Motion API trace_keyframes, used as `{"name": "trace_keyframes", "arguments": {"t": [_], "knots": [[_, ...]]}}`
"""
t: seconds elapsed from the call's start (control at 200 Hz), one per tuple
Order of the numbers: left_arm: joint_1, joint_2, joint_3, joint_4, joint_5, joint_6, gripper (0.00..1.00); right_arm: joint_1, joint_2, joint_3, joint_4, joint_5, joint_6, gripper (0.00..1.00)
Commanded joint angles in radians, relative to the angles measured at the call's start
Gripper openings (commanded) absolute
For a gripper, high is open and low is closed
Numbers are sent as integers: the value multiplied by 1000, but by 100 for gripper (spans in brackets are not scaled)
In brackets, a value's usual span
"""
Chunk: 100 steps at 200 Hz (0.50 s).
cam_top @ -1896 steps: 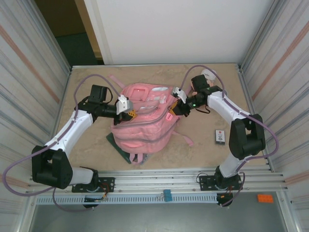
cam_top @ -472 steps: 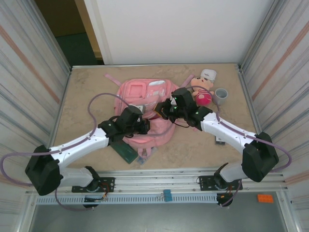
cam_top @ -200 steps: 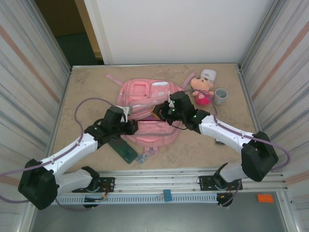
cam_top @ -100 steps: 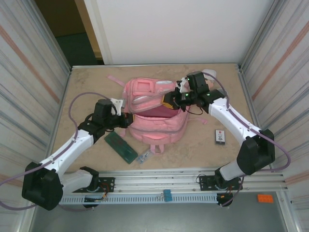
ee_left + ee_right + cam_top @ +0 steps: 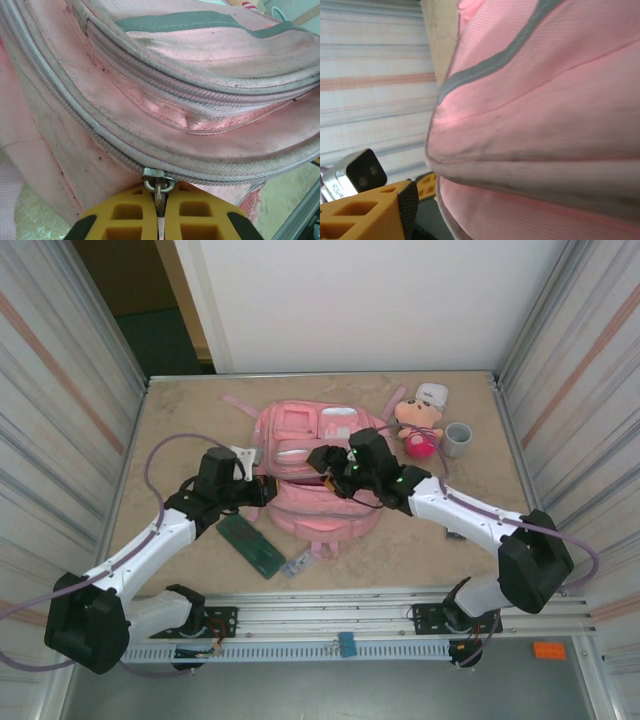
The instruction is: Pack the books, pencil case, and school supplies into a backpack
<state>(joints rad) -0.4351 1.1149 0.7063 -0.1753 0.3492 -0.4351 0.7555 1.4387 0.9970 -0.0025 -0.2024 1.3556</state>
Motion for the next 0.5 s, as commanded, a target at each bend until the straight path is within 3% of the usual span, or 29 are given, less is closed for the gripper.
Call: {"name": "trace_keyframes", "arguments": {"t": [0.0,0.11,0.21,0.386,0.496], "knots": [[-16,-10,7,85,11,-8,0,28,47,44,113,126,60,59],[-15,-17,18,34,-37,8,0,6,66,61,99,60,11,28],[8,-17,37,-45,-99,54,0,-26,39,96,5,-20,-106,9],[97,-15,52,-85,-51,121,0,-146,37,265,-271,-308,-393,3],[129,-8,80,-93,-22,167,0,-226,57,352,-383,-420,-488,0]]}}
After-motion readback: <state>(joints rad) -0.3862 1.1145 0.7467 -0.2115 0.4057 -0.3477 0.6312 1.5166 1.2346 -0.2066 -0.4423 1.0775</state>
